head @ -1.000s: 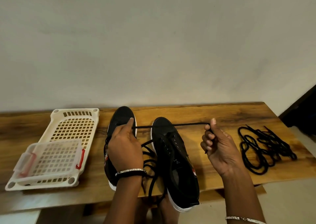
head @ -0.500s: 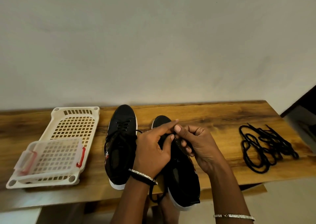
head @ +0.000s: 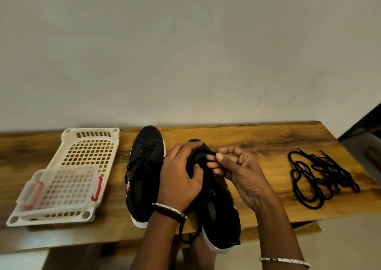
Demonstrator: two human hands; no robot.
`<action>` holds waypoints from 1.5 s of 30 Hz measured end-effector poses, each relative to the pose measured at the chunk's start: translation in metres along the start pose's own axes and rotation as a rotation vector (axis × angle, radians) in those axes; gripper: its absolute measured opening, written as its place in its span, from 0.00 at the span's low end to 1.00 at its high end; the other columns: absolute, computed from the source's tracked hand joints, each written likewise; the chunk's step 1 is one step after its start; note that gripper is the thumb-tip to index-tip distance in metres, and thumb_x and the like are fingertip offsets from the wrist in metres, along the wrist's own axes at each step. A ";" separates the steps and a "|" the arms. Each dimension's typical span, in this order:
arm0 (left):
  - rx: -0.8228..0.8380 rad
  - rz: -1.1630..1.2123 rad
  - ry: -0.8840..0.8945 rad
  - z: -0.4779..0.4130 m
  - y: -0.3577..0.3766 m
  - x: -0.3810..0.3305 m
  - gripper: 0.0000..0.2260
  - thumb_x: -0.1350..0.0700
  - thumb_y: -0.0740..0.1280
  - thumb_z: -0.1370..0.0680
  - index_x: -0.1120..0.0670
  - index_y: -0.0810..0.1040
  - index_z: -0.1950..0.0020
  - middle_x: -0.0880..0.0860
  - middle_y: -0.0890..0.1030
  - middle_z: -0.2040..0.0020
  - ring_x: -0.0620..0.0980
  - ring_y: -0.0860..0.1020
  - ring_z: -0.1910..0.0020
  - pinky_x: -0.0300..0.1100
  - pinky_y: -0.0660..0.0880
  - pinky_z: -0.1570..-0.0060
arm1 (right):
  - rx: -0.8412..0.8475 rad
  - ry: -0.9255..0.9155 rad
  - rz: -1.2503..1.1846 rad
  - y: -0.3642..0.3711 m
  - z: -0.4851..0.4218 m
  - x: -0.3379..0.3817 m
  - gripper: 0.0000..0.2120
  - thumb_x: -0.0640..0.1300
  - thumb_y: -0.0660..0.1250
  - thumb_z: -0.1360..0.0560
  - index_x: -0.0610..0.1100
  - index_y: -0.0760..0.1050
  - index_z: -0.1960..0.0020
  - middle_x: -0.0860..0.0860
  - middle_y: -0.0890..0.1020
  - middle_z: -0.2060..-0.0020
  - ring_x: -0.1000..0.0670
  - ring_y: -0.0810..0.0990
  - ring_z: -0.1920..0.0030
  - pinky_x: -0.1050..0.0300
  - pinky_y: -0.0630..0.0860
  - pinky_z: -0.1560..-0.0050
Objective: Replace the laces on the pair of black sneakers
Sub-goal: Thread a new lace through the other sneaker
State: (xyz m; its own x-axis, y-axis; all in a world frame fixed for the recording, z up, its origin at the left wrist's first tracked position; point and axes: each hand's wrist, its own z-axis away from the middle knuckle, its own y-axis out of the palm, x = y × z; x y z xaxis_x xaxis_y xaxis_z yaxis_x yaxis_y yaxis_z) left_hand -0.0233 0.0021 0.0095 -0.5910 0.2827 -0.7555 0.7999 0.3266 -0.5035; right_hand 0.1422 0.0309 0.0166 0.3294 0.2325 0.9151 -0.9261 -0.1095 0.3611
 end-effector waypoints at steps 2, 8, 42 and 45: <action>0.048 0.026 0.048 0.000 0.003 -0.003 0.18 0.60 0.70 0.26 0.50 0.78 0.36 0.44 0.78 0.42 0.40 0.76 0.41 0.35 0.74 0.43 | 0.013 -0.032 0.072 0.004 0.000 -0.002 0.08 0.37 0.73 0.29 0.37 0.79 0.52 0.38 0.86 0.59 0.48 0.85 0.63 0.60 0.80 0.64; 0.040 0.077 -0.011 0.001 0.013 -0.002 0.08 0.60 0.70 0.23 0.51 0.80 0.44 0.44 0.83 0.50 0.40 0.80 0.49 0.42 0.79 0.50 | -0.072 -0.080 0.185 0.005 -0.001 -0.006 0.11 0.40 0.77 0.31 0.35 0.84 0.53 0.34 0.85 0.58 0.47 0.81 0.62 0.60 0.77 0.63; 0.151 -0.333 -0.435 -0.010 0.038 -0.003 0.03 0.56 0.70 0.24 0.52 0.83 0.54 0.47 0.83 0.56 0.45 0.80 0.59 0.36 0.69 0.64 | -0.088 0.006 0.933 -0.017 -0.004 -0.022 0.15 0.39 0.63 0.22 0.52 0.83 0.42 0.54 0.80 0.46 0.54 0.80 0.47 0.51 0.81 0.45; 0.152 -0.289 -0.447 -0.008 0.041 -0.001 0.02 0.57 0.70 0.24 0.52 0.83 0.56 0.48 0.84 0.57 0.46 0.80 0.58 0.41 0.77 0.60 | -0.078 0.049 0.809 -0.017 -0.003 -0.020 0.17 0.36 0.62 0.22 0.52 0.84 0.44 0.54 0.82 0.47 0.56 0.82 0.49 0.60 0.81 0.51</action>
State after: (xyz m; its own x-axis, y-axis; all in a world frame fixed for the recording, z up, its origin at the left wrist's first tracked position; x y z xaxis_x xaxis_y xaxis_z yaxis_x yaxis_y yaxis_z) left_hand 0.0089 0.0224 -0.0066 -0.7131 -0.2206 -0.6655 0.6376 0.1905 -0.7464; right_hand 0.1511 0.0308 -0.0079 -0.4544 0.1524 0.8777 -0.8845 -0.1944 -0.4242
